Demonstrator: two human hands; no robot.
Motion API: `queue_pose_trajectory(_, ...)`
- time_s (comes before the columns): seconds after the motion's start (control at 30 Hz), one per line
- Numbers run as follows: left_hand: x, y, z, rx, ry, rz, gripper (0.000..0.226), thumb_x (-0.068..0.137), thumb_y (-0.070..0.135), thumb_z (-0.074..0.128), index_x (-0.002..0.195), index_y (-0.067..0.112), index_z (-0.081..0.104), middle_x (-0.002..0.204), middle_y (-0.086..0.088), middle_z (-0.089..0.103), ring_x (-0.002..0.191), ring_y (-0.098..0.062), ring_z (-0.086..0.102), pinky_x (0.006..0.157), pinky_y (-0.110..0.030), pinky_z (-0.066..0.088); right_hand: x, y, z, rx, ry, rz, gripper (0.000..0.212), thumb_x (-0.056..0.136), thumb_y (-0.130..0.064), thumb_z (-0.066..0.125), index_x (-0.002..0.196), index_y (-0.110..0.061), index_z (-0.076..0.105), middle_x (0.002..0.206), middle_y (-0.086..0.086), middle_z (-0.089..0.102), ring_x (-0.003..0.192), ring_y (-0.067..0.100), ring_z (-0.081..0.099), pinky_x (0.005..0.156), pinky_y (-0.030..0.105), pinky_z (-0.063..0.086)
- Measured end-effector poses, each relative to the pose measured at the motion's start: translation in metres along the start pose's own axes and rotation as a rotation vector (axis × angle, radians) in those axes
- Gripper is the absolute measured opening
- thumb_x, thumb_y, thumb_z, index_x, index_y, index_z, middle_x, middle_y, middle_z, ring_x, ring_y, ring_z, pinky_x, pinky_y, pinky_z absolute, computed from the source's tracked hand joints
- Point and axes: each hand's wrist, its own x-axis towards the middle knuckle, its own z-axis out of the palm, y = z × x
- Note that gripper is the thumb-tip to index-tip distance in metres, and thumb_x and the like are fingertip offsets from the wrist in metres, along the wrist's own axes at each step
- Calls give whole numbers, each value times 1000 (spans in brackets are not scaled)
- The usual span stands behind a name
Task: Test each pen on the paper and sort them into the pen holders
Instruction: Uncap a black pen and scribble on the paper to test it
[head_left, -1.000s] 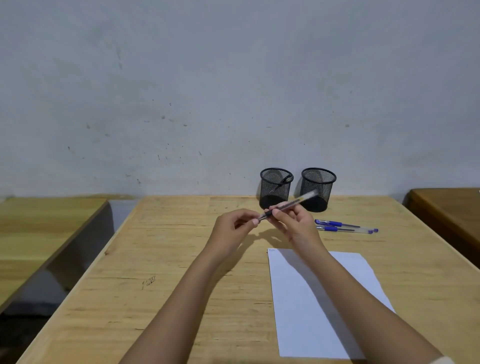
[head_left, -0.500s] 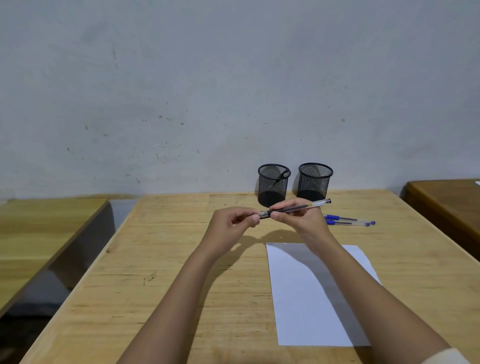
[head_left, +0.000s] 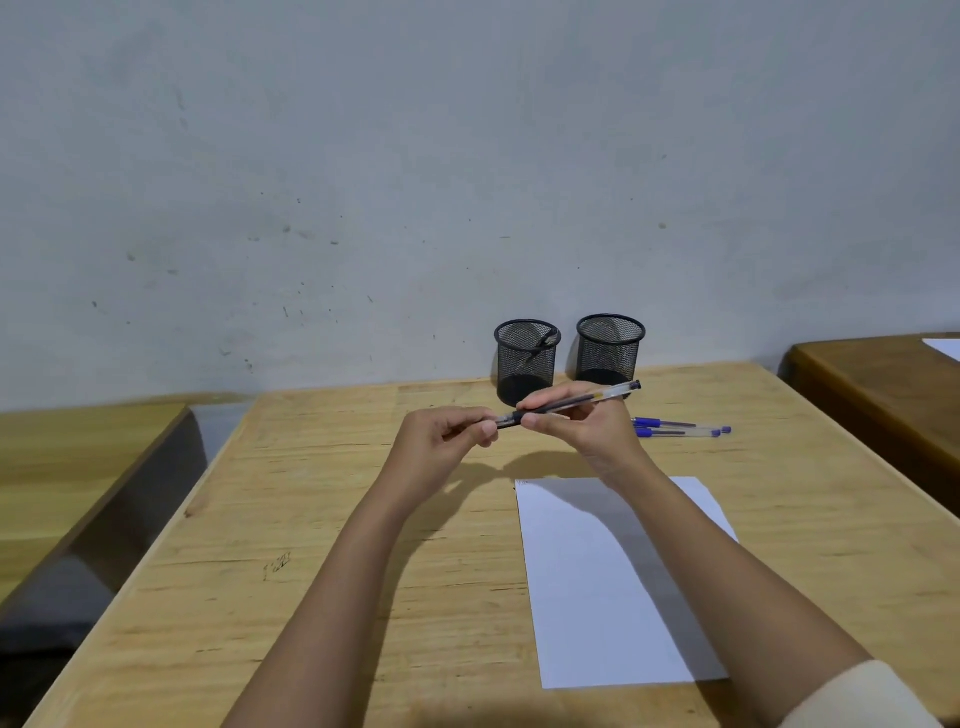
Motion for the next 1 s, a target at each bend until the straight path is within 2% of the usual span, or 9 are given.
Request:
queue_pose_trajectory(0.07,-8,-12,-34,-55,186,-80,13,87,13,60,90,12,73,67,14,70,73,-6,64,69,-13,51,2,-4,-33,67,201,-18,18,70,7,71,76,-10,72,69,-10,73,67,2,65,62,13,49)
queue_pose_trajectory(0.13,-24,-28,-80,6,385,-145,21,88,14,59,105,6,69,75,7,71,69,5,65,66,-3,46,-1,-11,-77,200,400,-24,14,60,-13,80,73,-16,73,70,-8,74,70,5,67,70,16,52)
queue_pose_trajectory(0.17,-29,-33,-93,44,417,-168,21,88,13,60,107,6,68,77,4,71,67,8,65,66,-1,45,-4,-15,-88,243,424,-11,18,53,-20,82,70,-18,74,71,-6,74,71,7,67,75,18,53)
queue_pose_trajectory(0.3,-17,-42,-58,113,266,-235,14,84,15,66,96,12,72,75,13,71,73,2,63,68,-9,45,0,7,-55,144,391,91,17,67,-3,77,71,-18,72,66,-6,71,65,7,62,63,15,49)
queue_pose_trajectory(0.4,-10,-48,-19,119,190,-217,10,83,13,68,85,22,71,85,11,69,80,0,61,71,-13,43,-9,26,-25,142,409,215,18,68,2,76,74,-13,68,73,3,70,70,13,64,67,19,51)
queue_pose_trajectory(0.6,-9,-61,1,376,117,-126,16,84,16,67,99,11,72,96,0,64,91,-11,58,73,-7,39,-19,35,-14,211,435,356,13,74,4,71,79,-4,63,81,11,67,78,17,66,71,15,54)
queue_pose_trajectory(0.73,-6,-61,4,423,98,-115,18,86,17,64,102,10,71,96,0,57,89,-11,54,74,-8,40,-24,26,-4,198,358,362,18,77,5,67,95,8,66,81,9,68,70,7,66,61,11,50)
queue_pose_trajectory(0.87,-4,-60,4,458,63,-140,25,88,19,61,110,8,68,101,-1,57,94,-12,55,83,-19,40,-24,24,6,91,329,369,22,74,7,70,95,10,67,82,8,67,58,-5,63,53,8,46)
queue_pose_trajectory(1.0,-8,-49,4,499,74,-116,36,91,21,57,123,6,58,116,-3,55,102,-10,49,87,-17,33,-20,23,13,53,340,414,17,72,3,73,88,4,66,78,9,67,64,5,64,53,9,47)
